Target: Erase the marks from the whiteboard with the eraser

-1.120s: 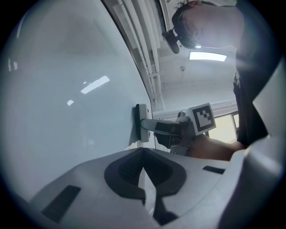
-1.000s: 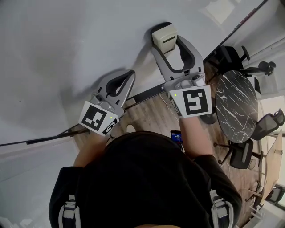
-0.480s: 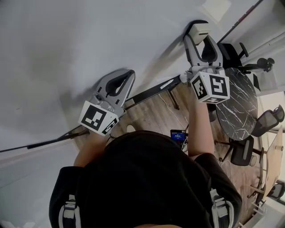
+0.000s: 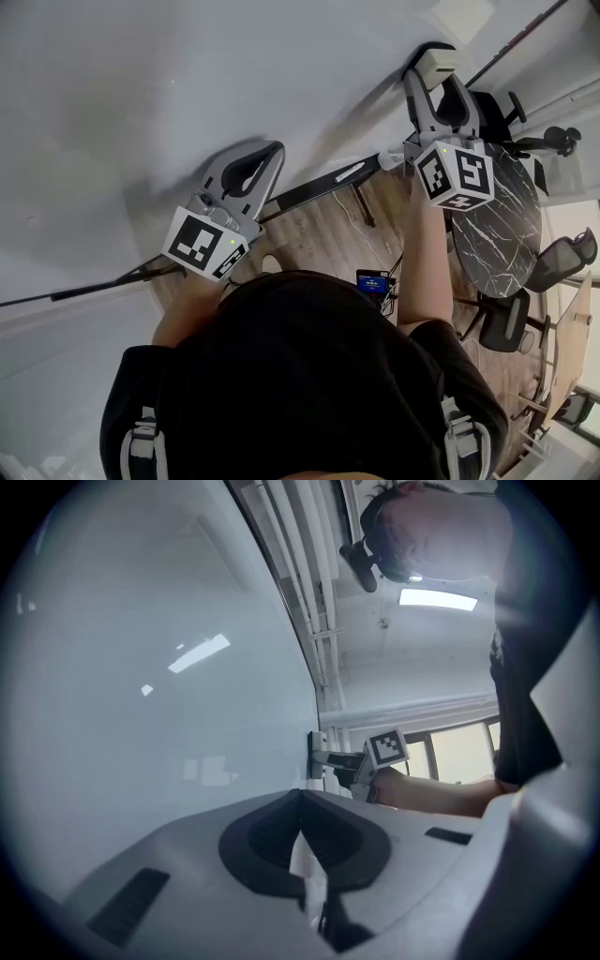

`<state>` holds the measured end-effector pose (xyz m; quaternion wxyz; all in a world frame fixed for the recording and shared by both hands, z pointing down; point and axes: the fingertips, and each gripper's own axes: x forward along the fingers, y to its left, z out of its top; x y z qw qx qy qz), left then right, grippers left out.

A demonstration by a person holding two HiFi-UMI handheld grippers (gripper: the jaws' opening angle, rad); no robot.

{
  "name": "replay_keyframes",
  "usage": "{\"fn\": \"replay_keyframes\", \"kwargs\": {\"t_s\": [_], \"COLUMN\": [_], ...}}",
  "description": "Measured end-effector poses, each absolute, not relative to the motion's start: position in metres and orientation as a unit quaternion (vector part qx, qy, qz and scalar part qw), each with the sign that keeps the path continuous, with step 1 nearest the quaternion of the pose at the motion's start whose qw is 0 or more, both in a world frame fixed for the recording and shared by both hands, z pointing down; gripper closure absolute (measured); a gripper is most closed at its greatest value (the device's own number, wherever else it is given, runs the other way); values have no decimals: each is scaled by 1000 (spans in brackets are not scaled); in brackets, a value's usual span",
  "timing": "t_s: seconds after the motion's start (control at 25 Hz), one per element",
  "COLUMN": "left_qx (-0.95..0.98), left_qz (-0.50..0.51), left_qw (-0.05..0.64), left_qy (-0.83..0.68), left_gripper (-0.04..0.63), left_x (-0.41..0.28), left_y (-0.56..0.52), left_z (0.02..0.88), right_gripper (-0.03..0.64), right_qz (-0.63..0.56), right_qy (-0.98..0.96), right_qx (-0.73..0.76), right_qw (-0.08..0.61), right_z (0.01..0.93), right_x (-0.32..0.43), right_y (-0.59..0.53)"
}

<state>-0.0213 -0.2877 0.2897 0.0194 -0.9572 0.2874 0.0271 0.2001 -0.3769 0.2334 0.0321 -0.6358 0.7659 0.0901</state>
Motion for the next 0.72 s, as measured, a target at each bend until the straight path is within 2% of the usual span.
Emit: {"fn": "replay_keyframes", "kwargs": {"t_s": [0.72], "left_qx": [-939], "left_qz": [10], "left_qw": [27], "left_qy": [343], "left_gripper": [591], "left_x": [-9], "left_y": [-232], "left_z": [303], "right_gripper": [373], "right_qz": [65], "right_qy": [846], "right_qx": [-527], "right_qw": [49], "right_z": [263], "right_x": [171], "right_y": [-286]}}
